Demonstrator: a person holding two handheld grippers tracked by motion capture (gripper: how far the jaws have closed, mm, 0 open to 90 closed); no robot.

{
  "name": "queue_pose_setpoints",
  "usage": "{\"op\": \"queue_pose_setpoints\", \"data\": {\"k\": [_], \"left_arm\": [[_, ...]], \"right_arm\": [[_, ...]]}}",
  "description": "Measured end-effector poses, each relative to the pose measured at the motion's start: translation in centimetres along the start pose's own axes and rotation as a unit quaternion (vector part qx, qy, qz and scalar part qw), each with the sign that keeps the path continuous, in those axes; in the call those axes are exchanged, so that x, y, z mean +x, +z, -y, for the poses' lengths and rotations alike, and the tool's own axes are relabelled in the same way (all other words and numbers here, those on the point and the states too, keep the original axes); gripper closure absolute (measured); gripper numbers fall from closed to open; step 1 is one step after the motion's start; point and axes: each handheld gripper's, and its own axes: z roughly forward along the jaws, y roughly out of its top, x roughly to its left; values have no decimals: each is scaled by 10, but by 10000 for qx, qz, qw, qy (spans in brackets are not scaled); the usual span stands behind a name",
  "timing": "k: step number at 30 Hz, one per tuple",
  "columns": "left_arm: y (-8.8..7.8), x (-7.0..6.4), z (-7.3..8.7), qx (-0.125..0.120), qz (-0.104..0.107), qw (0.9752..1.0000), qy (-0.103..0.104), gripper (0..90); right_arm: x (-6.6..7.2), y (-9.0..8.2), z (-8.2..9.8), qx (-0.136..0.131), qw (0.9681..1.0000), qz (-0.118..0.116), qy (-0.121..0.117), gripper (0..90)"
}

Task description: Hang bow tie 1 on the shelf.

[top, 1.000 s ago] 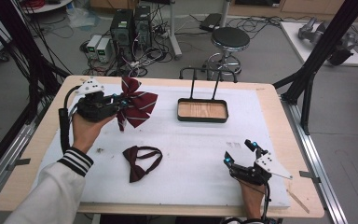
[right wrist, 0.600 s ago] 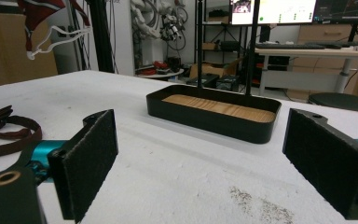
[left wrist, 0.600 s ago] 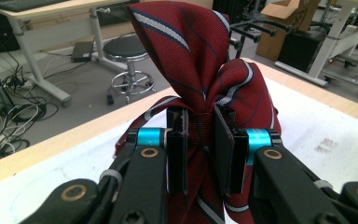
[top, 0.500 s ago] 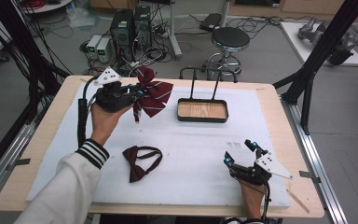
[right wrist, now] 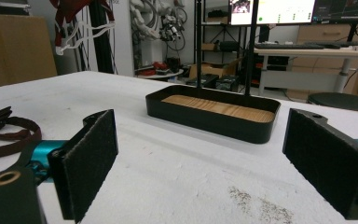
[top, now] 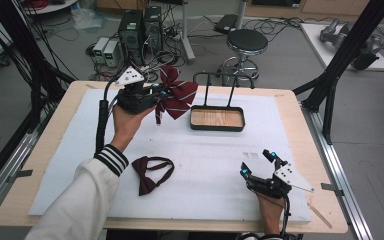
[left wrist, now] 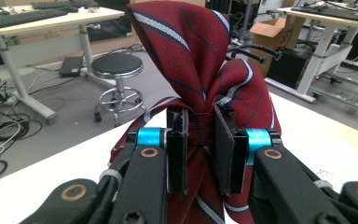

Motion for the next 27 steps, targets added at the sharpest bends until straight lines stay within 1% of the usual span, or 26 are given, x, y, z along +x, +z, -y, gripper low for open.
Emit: {"op": "queue_pose_setpoints", "data": {"k": [3, 6, 9, 15, 20, 25, 27], "left_arm": [[5, -1, -2, -48, 31, 10000, -37, 760], [10, -3, -4, -42, 52, 10000, 19, 760], [15, -5, -9, -86, 51, 9999, 49, 760], [26, -8, -14, -148, 90, 9998, 21, 760], [36, -12, -15, -143, 209, 9997, 8, 760], [45, -17, -12, -100, 260, 9996, -7, 760], [48, -20, -10, -56, 310, 9995, 7, 760]], "right_arm": [[0, 0, 0, 3, 10000, 12, 6, 94], [0, 0, 0, 3, 10000, 16, -6, 94], [0, 0, 0, 5, 10000, 15, 1, 94], [0, 0, 0, 9, 10000, 19, -3, 94], [0, 0, 0, 7, 10000, 16, 6, 94], [0, 0, 0, -1, 10000, 14, 16, 94], [0, 0, 0, -7, 10000, 19, -6, 94]]}}
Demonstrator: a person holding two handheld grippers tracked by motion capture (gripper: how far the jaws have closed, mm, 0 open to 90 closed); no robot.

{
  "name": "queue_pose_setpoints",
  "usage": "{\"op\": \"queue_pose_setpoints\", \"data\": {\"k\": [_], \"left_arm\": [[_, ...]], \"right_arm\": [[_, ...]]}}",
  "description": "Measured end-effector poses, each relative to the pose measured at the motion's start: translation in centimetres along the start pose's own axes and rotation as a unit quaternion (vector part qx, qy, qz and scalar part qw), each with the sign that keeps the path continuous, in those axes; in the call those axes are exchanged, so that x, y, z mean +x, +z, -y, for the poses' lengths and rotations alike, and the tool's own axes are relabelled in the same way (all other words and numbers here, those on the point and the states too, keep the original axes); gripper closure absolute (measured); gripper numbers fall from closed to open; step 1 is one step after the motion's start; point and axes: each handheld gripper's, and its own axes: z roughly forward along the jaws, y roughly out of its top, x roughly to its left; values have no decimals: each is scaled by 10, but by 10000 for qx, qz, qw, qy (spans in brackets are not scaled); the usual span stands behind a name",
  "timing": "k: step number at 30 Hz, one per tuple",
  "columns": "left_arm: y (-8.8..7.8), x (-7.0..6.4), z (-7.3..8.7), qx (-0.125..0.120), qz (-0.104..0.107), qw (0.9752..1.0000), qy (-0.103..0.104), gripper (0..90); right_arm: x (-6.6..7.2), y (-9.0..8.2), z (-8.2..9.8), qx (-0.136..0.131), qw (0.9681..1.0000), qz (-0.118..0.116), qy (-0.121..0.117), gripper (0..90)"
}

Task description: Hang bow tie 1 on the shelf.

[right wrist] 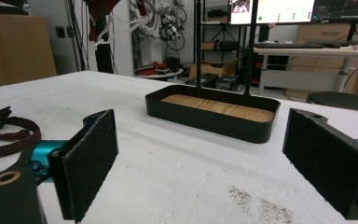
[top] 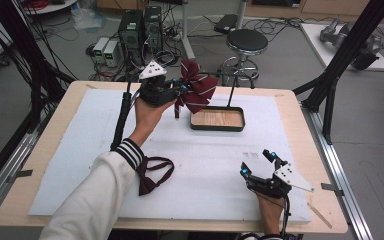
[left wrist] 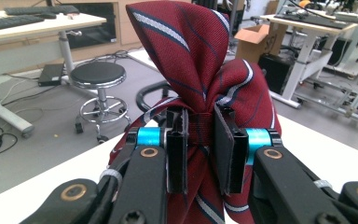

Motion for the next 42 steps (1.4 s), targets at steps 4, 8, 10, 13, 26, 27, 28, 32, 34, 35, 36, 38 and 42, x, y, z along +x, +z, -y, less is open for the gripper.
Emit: {"op": "queue_pose_setpoints", "data": {"k": [4, 8, 10, 13, 26, 27, 28, 32, 34, 35, 36, 38, 42], "left_arm": [[7, -5, 0, 19, 100, 9999, 14, 760], [14, -7, -2, -53, 258, 9996, -34, 760], [18, -7, -2, -53, 291, 9995, -93, 760], [22, -8, -2, -32, 324, 9994, -114, 760], [22, -24, -4, 22, 438, 9990, 76, 760], [21, -25, -4, 16, 428, 9990, 87, 759], [21, -25, -5, -4, 417, 9991, 85, 760], [22, -21, -5, -12, 372, 9993, 63, 760], [25, -18, -3, -1, 341, 9994, 26, 759], [26, -17, -2, 8, 325, 9995, 23, 760], [27, -16, -2, 2, 311, 9995, 12, 759], [28, -15, -1, -17, 330, 9994, -59, 759], [31, -19, -1, -2, 369, 9993, 32, 760]], "right_arm": [[0, 0, 0, 7, 10000, -1, 17, 94], [0, 0, 0, 4, 10000, 9, 24, 94], [0, 0, 0, -6, 10000, 11, 18, 94], [0, 0, 0, -22, 10000, 14, 25, 94], [0, 0, 0, -21, 10000, 3, 30, 94], [0, 0, 0, -22, 10000, 4, 26, 94], [0, 0, 0, -13, 10000, 14, 39, 94], [0, 0, 0, -8, 10000, 17, 13, 94], [0, 0, 0, -19, 10000, 17, 3, 94], [0, 0, 0, -20, 10000, 17, 5, 94], [0, 0, 0, -19, 10000, 14, 7, 94], [0, 0, 0, -21, 10000, 14, 16, 94], [0, 0, 0, -13, 10000, 12, 33, 94]]}}
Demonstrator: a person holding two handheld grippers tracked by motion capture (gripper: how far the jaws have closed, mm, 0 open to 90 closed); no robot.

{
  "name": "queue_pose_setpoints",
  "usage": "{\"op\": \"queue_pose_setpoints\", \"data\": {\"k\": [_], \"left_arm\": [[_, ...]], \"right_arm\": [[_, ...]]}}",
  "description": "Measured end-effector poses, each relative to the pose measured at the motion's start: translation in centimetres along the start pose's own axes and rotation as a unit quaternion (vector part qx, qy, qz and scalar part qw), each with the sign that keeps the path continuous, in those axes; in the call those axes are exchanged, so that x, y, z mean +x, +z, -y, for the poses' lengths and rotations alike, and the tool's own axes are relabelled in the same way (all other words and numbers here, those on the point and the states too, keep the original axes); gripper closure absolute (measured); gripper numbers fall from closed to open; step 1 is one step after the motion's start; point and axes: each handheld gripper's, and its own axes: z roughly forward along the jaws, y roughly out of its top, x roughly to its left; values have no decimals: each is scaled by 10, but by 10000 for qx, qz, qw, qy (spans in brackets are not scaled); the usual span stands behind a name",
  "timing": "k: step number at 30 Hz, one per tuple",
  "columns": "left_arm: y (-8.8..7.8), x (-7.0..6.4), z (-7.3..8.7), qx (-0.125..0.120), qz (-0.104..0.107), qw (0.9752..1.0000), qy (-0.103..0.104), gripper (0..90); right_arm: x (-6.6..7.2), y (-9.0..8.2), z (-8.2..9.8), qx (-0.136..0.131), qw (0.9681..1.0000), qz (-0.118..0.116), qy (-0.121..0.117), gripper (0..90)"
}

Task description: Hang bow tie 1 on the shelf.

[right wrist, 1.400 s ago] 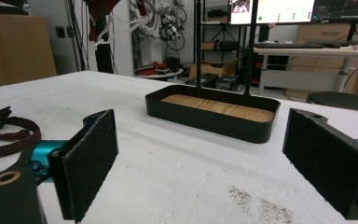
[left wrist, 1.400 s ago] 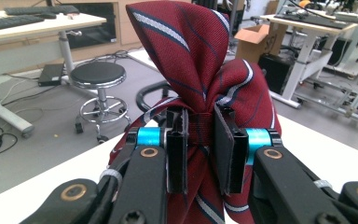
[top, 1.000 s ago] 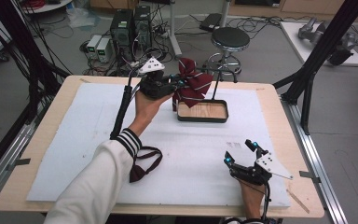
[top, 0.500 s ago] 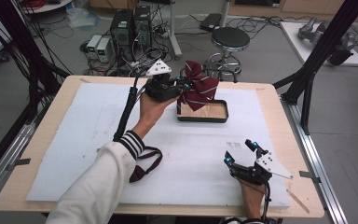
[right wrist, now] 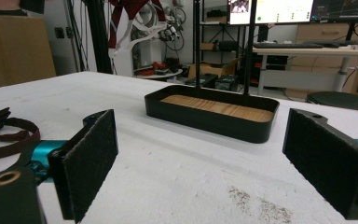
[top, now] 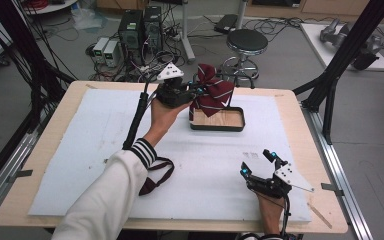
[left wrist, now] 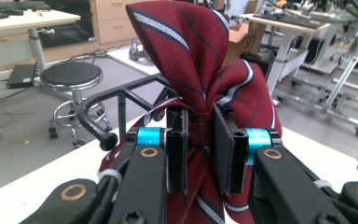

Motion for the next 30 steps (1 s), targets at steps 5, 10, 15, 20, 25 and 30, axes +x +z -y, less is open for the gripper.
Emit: {"op": "queue_pose_setpoints", "data": {"k": [5, 10, 15, 20, 25, 30], "left_arm": [[6, 1, -3, -2, 101, 9999, -27, 760], [12, 0, -5, -122, 44, 9999, -13, 760], [14, 10, -2, -98, -86, 9998, -159, 759], [13, 14, -3, -221, -94, 9995, -197, 759], [11, 21, -5, -290, -284, 9987, -293, 759], [7, 25, -7, -254, -458, 9983, -263, 759]], "right_arm": [[1, 0, 0, 15, 10000, 3, 4, 94], [0, 0, 0, 1, 10000, 7, -11, 94], [0, 0, 0, -4, 10000, 4, -1, 94], [0, 0, 0, 1, 10000, 4, -11, 94], [0, 0, 0, 1, 10000, 6, -13, 94], [0, 0, 0, 4, 10000, 8, -7, 94]]}}
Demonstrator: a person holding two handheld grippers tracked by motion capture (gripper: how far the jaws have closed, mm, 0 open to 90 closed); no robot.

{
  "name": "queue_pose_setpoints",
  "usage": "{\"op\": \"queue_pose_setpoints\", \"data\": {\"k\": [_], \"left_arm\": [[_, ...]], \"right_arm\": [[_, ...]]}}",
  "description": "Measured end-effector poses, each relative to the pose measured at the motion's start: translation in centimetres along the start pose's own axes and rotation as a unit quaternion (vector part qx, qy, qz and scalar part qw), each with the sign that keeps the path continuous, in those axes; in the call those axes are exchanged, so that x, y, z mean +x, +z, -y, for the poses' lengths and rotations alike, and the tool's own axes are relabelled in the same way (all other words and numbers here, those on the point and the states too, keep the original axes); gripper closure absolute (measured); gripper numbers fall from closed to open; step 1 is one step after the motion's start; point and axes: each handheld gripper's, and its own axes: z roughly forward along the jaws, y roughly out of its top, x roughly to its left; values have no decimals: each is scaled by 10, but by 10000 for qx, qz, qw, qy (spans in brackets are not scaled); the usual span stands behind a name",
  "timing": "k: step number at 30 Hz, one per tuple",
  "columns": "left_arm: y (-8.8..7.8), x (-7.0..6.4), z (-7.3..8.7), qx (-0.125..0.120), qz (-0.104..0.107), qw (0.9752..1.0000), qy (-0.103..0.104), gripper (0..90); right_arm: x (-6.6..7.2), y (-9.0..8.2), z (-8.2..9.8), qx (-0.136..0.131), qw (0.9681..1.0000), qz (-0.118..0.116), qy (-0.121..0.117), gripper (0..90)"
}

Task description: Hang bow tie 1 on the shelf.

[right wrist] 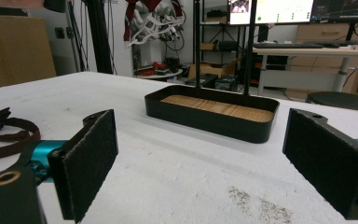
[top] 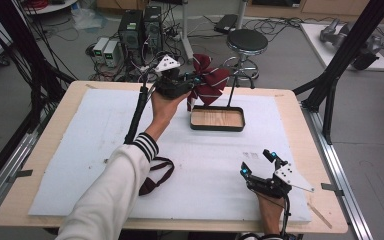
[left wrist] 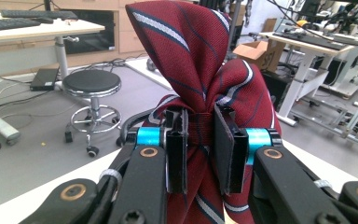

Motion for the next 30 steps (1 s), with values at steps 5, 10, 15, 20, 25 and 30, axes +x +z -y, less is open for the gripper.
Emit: {"op": "queue_pose_setpoints", "data": {"k": [5, 10, 15, 20, 25, 30], "left_arm": [[-2, 2, -1, 6, -79, 10000, -1, 759], [-2, 6, -1, 10, -179, 9998, -32, 759], [-6, 14, -2, -50, -305, 9994, -160, 759], [-7, 20, -3, -79, -395, 9989, -221, 758], [-6, 26, -1, -75, -506, 9979, -406, 758], [-6, 29, 3, -29, -613, 9971, -439, 758]], "right_arm": [[0, 0, 0, 1, 10000, -3, -5, 94], [0, 0, 0, -1, 10000, 1, 2, 94], [0, 0, 0, -3, 10000, -4, 16, 94], [0, 0, 0, -4, 10000, -1, 12, 94], [0, 0, 0, -4, 10000, -6, 6, 94], [0, 0, 0, -2, 10000, -1, 15, 94]]}}
